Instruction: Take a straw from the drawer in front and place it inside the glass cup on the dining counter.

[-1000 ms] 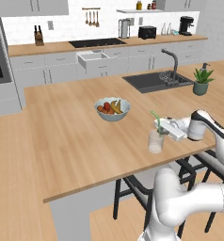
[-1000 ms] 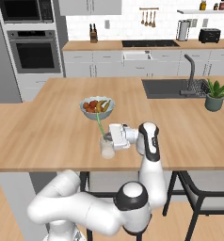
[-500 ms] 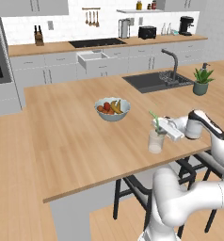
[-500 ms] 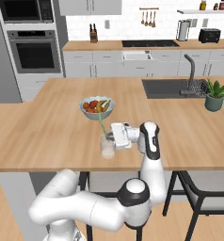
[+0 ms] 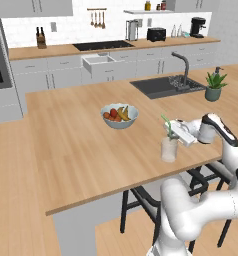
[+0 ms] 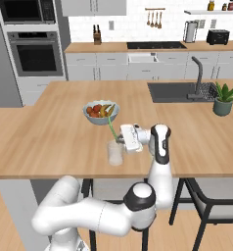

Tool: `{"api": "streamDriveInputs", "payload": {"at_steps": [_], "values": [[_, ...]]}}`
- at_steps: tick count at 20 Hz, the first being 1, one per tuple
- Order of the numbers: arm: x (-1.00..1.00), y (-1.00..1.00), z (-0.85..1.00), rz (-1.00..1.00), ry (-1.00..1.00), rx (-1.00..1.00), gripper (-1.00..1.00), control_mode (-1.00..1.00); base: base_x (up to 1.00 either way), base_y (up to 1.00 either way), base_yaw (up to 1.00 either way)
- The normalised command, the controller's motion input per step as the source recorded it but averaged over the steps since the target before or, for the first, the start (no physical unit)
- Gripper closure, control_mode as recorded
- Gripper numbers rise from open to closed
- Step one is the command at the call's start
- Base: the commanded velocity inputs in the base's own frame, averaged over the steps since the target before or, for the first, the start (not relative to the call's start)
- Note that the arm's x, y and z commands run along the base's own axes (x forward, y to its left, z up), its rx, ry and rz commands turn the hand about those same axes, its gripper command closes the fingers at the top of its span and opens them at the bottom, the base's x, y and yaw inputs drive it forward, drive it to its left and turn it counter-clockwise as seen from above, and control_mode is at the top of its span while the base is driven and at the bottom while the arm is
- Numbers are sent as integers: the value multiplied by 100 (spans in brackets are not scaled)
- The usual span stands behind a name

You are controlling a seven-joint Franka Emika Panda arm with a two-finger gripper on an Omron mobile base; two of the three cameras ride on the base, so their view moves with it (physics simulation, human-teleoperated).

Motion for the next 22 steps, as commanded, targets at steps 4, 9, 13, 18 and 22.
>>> {"api": "streamDriveInputs", "payload": {"at_steps": [4, 9, 13, 18, 22], "values": [[0, 29, -5, 0, -15, -13, 100, -100, 0, 0, 0], [0, 21, -26, 0, -14, -16, 100, -100, 0, 0, 0], [-5, -6, -31, 0, -14, -3, 100, -100, 0, 0, 0], [-13, -28, -32, 1, -15, 0, -100, -100, 0, 0, 0], [-2, -9, -29, 1, -15, 0, -100, -100, 0, 0, 0]]}}
